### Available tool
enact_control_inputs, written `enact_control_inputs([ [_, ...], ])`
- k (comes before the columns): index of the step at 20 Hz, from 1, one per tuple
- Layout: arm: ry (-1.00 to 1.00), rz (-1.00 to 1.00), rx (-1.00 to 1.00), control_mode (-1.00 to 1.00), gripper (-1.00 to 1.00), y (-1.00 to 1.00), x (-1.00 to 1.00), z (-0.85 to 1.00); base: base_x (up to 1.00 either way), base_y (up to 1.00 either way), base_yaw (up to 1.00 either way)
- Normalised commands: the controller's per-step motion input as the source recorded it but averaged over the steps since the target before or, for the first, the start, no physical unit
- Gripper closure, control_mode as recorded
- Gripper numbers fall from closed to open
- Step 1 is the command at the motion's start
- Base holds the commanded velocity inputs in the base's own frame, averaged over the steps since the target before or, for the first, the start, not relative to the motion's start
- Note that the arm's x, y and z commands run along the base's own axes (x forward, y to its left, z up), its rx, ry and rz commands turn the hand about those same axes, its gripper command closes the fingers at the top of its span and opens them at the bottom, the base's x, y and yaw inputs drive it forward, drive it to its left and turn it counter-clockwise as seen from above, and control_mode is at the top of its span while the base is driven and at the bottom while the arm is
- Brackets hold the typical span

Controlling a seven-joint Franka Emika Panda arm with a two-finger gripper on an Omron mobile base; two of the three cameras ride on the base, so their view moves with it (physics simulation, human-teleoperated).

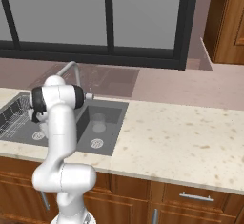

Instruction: Place the tupperware in the left basin and the glass cup in the right basin of the sink.

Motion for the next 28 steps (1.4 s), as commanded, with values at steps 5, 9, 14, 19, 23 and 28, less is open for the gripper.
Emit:
enact_control_inputs([
  [5, -0.03, 0.0, 0.0, -1.0, 1.0, 0.01, 0.11, -0.22, 0.0, 0.0, 0.0],
  [9, 0.0, 0.0, 0.0, -1.0, 1.0, 0.01, 0.02, -0.11, 0.0, 0.0, 0.0],
  [14, 0.0, 0.0, 0.0, -1.0, 1.0, 0.0, 0.0, 0.0, 0.0, 0.0, 0.0],
  [19, 0.0, 0.0, 0.0, -1.0, -1.0, 0.0, 0.0, 0.0, 0.0, 0.0, 0.0],
  [23, 0.0, 0.0, 0.0, -1.0, -1.0, 0.0, 0.0, 0.0, 0.0, 0.0, 0.0],
  [28, 0.0, 0.0, 0.0, -1.0, -1.0, 0.0, 0.0, 0.05, 0.0, 0.0, 0.0],
])
